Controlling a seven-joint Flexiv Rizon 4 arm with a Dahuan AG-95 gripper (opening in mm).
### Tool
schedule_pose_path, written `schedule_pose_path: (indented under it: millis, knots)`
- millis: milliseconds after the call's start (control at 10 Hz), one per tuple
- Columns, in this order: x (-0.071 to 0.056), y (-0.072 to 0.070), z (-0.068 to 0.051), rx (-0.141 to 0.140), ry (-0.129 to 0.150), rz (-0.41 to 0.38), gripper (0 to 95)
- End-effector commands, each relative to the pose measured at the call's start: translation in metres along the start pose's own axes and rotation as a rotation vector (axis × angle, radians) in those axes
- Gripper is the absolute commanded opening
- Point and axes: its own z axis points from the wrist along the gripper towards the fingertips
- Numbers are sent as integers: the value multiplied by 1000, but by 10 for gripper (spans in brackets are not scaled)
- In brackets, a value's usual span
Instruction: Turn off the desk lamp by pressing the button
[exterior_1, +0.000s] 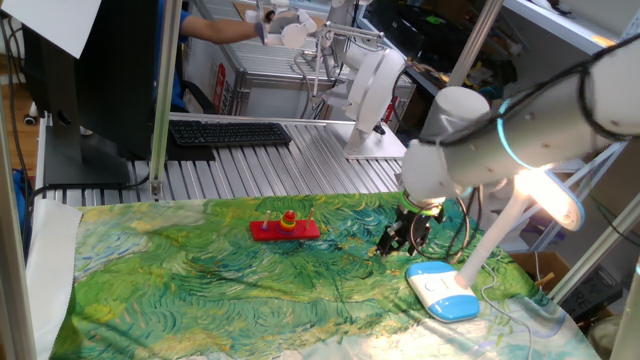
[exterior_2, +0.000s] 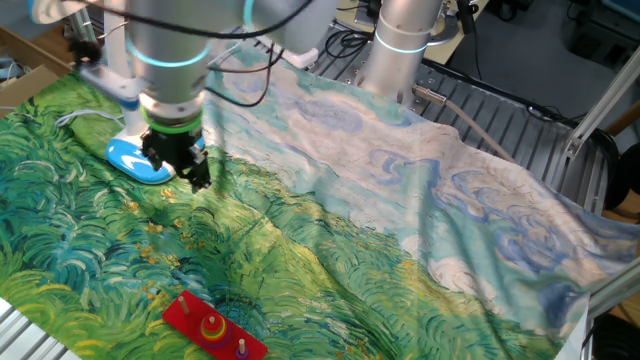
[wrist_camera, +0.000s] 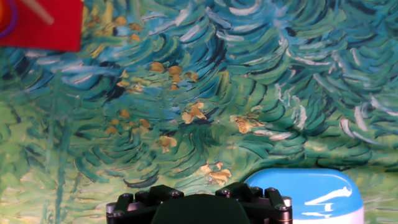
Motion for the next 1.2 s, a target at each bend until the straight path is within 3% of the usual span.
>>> schedule_pose_path:
  millis: [100, 600, 1200]
  knots:
    - [5, -3, 1, -44, 65, 49, 760]
    - [39, 15, 15, -29, 61, 94, 760]
    - [59, 19, 6, 34, 64, 112, 760]
